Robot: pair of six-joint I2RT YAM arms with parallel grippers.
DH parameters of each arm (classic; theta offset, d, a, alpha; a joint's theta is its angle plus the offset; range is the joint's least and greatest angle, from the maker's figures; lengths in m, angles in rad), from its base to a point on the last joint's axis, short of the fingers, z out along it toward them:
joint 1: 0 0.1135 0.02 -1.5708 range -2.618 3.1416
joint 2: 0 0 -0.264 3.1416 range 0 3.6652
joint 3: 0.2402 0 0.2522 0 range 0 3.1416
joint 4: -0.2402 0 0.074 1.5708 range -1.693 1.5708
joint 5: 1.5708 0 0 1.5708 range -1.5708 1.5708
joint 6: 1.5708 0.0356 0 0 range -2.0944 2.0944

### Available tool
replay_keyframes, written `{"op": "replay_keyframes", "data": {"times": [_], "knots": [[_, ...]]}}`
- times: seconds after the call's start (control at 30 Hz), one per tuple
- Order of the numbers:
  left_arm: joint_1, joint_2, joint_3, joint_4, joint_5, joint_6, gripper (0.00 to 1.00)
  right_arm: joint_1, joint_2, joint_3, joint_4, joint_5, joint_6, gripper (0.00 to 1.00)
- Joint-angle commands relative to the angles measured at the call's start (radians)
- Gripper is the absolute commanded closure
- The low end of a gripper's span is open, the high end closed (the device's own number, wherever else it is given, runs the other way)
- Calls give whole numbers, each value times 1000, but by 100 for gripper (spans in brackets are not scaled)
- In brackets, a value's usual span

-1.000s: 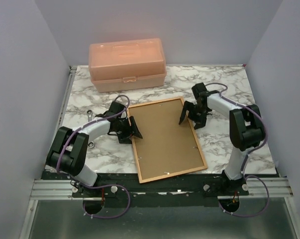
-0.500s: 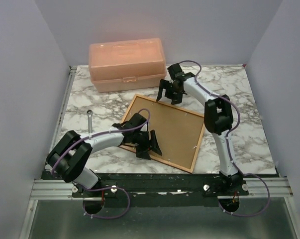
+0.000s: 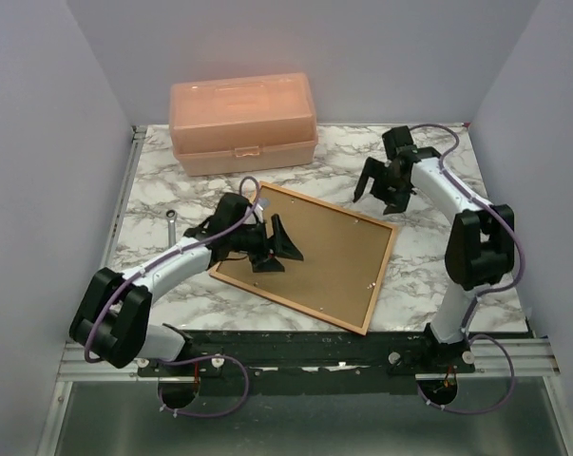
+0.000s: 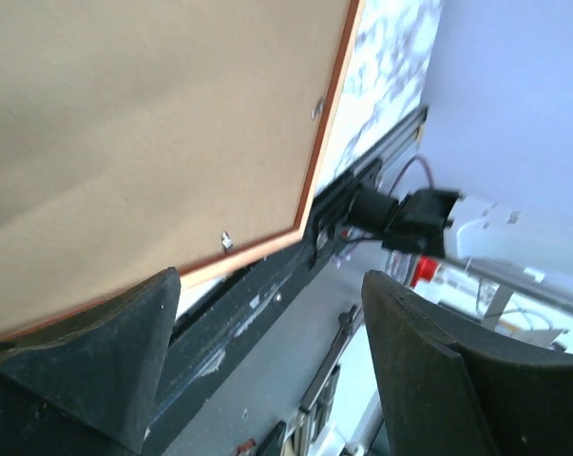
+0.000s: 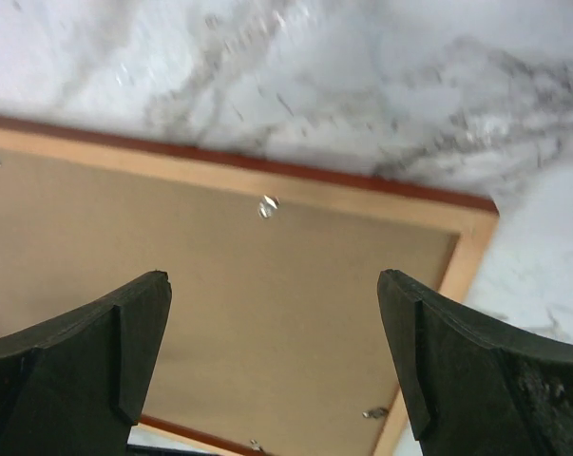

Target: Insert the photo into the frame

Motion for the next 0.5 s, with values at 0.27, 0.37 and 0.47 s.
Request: {"op": "replay_keyframes", "data": {"times": [0.27, 0.37, 0.47], "knots": [[448, 75, 254, -450, -388, 346, 20, -6, -321, -551, 36, 3, 65, 0], [449, 118, 347, -589, -618, 403, 18, -7, -345, -617, 68, -51, 84, 0], [449, 167, 364, -608, -615, 436, 17, -6, -336, -655, 103, -104, 94, 0]]}}
